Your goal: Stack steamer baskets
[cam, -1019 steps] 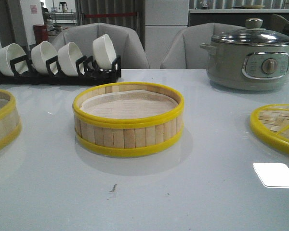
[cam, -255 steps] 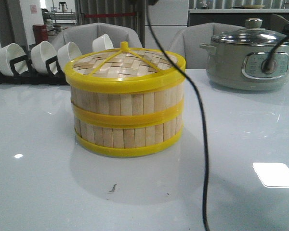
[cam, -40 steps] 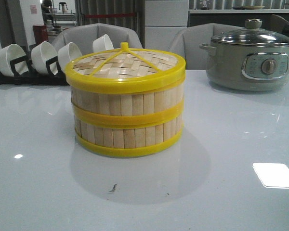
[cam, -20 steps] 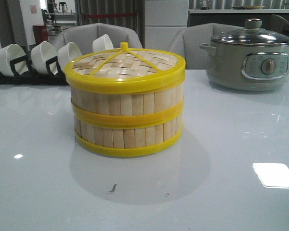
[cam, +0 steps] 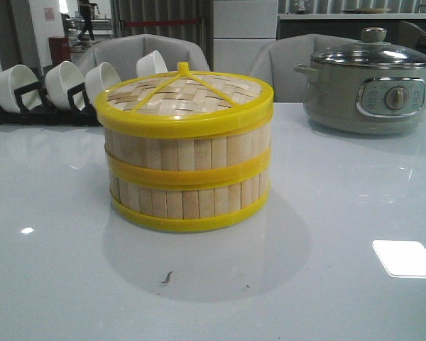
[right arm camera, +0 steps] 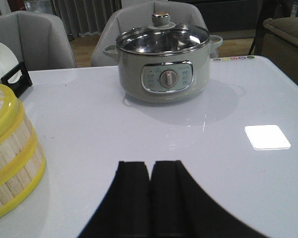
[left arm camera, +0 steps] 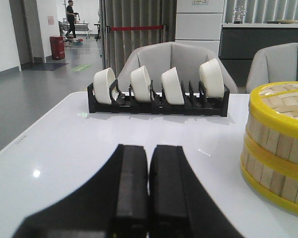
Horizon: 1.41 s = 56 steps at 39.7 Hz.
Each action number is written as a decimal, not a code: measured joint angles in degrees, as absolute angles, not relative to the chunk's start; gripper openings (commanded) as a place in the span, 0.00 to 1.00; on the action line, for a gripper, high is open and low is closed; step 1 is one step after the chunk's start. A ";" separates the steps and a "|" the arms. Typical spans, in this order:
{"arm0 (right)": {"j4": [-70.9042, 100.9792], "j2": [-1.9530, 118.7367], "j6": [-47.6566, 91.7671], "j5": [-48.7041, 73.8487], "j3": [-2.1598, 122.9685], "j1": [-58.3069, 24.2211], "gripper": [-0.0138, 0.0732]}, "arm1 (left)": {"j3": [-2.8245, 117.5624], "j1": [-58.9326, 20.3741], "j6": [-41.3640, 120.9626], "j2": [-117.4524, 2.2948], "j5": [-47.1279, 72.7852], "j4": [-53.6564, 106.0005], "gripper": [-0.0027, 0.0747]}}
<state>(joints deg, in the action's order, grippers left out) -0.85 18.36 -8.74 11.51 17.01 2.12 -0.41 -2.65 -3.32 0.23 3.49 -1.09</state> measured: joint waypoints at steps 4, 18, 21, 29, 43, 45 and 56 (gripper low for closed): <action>-0.85 18.36 -8.74 11.51 17.01 2.12 0.22 | -0.41 -2.65 -3.32 0.23 3.49 -1.09 0.15; -0.35 16.58 -8.74 10.95 13.63 2.12 0.22 | -0.41 -2.65 -3.32 0.23 3.49 -1.09 0.15; 0.00 14.85 -9.03 10.73 10.17 2.12 0.22 | -0.41 -2.65 -3.32 0.23 3.49 -1.09 0.15; 2.22 7.30 -9.16 9.39 1.33 2.12 0.22 | -0.41 -2.65 -3.32 0.23 3.49 -1.09 0.15; 2.57 -0.59 -9.16 10.35 -1.70 2.12 0.22 | -0.41 -2.65 -3.29 0.23 3.49 -1.18 0.15; 2.57 -0.59 -9.16 10.47 -1.70 2.12 0.22 | -0.41 -2.65 -3.29 0.23 3.49 -1.18 0.15; 2.57 -0.59 -9.20 10.62 -1.70 2.12 0.22 | -0.41 -2.65 -3.29 0.23 3.49 -1.18 0.15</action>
<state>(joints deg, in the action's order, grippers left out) 2.57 -0.59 -9.20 10.62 -1.70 2.12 -0.41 -2.65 -3.29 0.23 3.49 -1.18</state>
